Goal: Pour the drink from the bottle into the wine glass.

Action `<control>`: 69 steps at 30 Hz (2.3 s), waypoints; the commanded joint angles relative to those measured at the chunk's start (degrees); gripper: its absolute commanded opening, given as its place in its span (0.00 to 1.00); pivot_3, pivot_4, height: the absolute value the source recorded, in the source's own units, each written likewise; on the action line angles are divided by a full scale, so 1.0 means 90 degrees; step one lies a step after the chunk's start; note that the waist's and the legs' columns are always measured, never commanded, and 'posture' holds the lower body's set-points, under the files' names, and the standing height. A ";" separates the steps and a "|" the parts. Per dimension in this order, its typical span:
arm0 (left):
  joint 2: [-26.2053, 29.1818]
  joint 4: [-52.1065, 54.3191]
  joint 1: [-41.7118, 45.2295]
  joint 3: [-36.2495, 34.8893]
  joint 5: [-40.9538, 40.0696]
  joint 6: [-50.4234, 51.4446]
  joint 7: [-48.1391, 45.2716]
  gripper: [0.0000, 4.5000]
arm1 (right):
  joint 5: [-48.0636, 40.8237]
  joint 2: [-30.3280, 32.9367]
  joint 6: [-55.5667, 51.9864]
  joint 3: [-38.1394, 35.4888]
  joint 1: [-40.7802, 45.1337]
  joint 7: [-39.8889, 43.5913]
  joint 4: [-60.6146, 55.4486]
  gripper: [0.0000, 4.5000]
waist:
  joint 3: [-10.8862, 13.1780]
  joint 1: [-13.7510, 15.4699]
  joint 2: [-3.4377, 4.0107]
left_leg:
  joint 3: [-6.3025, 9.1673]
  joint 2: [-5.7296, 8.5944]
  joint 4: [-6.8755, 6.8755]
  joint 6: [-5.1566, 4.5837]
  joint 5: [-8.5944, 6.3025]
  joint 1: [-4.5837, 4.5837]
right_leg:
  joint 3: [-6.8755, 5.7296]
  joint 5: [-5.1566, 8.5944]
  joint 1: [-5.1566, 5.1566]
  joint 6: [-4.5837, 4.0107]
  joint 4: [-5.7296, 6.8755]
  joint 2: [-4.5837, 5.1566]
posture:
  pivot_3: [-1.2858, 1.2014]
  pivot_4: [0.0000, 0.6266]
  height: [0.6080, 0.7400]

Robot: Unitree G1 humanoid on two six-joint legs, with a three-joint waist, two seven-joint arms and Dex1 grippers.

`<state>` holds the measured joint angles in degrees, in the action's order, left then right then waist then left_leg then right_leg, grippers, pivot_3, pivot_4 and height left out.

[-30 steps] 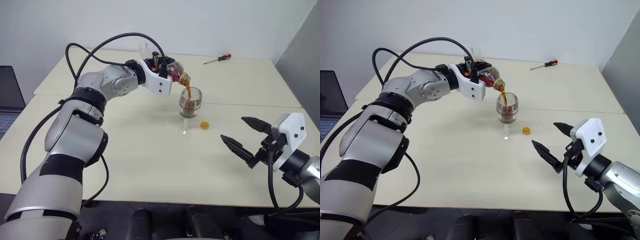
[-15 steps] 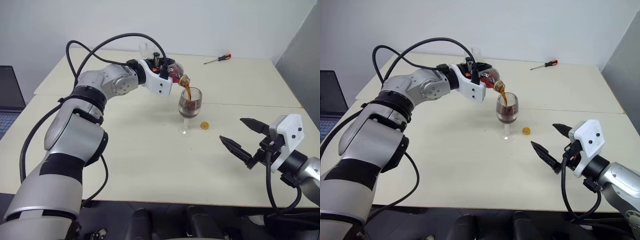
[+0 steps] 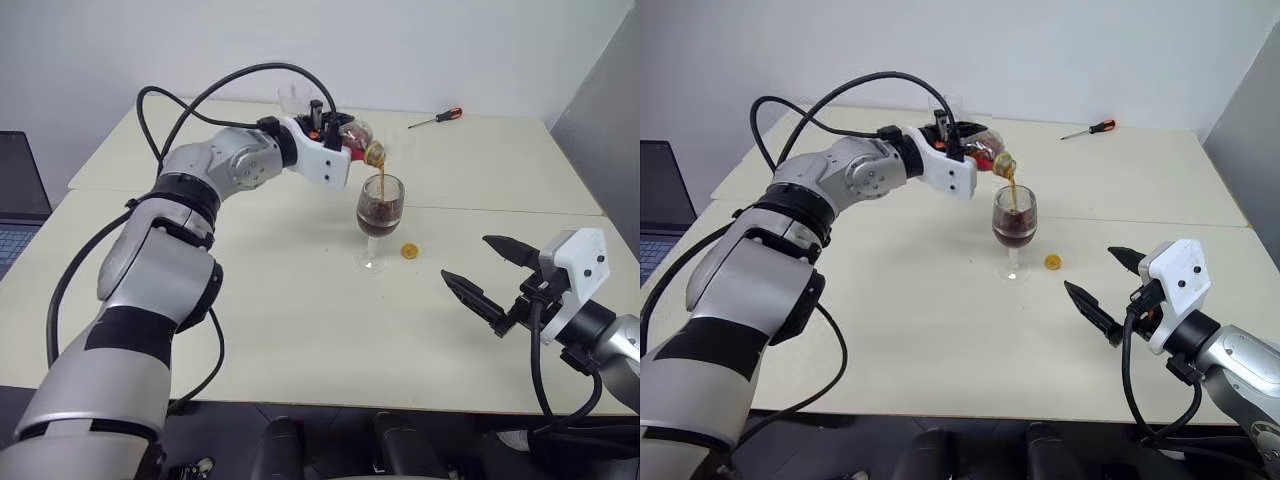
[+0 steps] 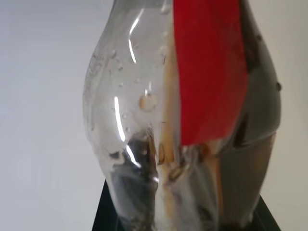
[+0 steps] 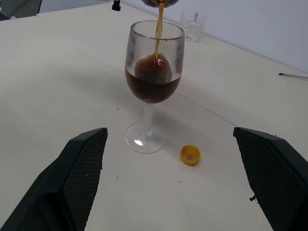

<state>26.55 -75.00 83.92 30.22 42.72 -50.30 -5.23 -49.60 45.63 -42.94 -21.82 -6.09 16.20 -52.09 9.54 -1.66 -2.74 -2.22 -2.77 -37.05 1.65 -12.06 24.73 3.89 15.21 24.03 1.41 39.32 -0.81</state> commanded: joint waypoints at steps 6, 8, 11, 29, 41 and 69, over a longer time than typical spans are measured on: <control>-0.0480 0.0024 -0.0270 -0.1643 -0.2171 0.0475 -0.1880 0.18 | -0.0018 0.0046 0.0125 -0.0257 -0.0039 0.0041 -0.0299 1.00 | 0.0000 0.0002 0.0000 | 0.0002 0.0001 -0.0009 0.0000 0.0000 0.0002 | -0.0005 0.0001 0.0001 0.0001 0.0012 0.0001 | 0.52 0.24 1.00; -0.0626 0.0104 -0.0429 -0.2203 -0.2860 0.0761 -0.2492 0.18 | -0.0051 0.0062 0.0108 -0.0264 -0.0041 0.0064 -0.0289 1.00 | 0.0000 -0.0003 0.0001 | 0.0002 0.0001 -0.0011 0.0000 0.0000 0.0002 | -0.0005 0.0001 0.0001 0.0001 0.0013 0.0001 | 0.52 0.24 1.00; -0.0845 0.0226 -0.0771 -0.3263 -0.4098 0.1812 -0.3178 0.18 | -0.0131 0.0085 0.0102 -0.0211 0.0027 0.0115 -0.0274 1.00 | -0.0004 -0.0026 0.0008 | 0.0005 0.0001 -0.0011 0.0000 0.0001 -0.0001 | -0.0005 0.0001 0.0001 0.0001 0.0022 0.0000 | 0.52 0.24 1.00; -0.0466 0.1123 -0.3196 -0.4588 -0.5107 0.3624 -0.1273 0.18 | -0.2066 0.0993 -0.0165 0.0286 0.2222 0.0555 0.0791 1.00 | -0.0010 0.0047 0.0013 | 0.0051 -0.0002 -0.0076 -0.0003 -0.0001 0.0006 | -0.0045 0.0004 -0.0027 0.0005 0.0049 0.0002 | 0.52 0.24 1.00; -0.0493 0.1201 -0.3848 -0.4860 -0.5397 0.3941 -0.1132 0.40 | -0.1581 0.1065 -0.0173 0.0760 0.2644 0.1232 0.1212 1.00 | -0.0017 0.0015 0.0017 | 0.0054 -0.0003 -0.0087 -0.0004 -0.0002 -0.0003 | -0.0049 0.0004 -0.0048 0.0005 0.0040 0.0005 | 0.52 0.24 1.00; 0.1595 0.7627 -0.6546 -0.4972 -0.7201 0.8431 -0.4259 1.00 | -0.0736 0.1249 -0.0151 0.0973 0.3435 0.2945 0.2484 1.00 | -0.0014 -0.0009 0.0025 | 0.0050 -0.0071 -0.0083 -0.0004 -0.0003 -0.0014 | -0.0048 0.0009 -0.0053 -0.0001 0.0030 -0.0002 | 0.52 0.24 1.00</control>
<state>39.41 -9.67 24.74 -12.17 -20.39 24.08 -43.13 -56.91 56.11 -44.89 -11.96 23.72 41.40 -29.69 9.41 -1.75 -2.52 -1.77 -3.43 -37.79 1.61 -12.08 24.62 3.45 15.31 23.54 1.38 39.56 -0.86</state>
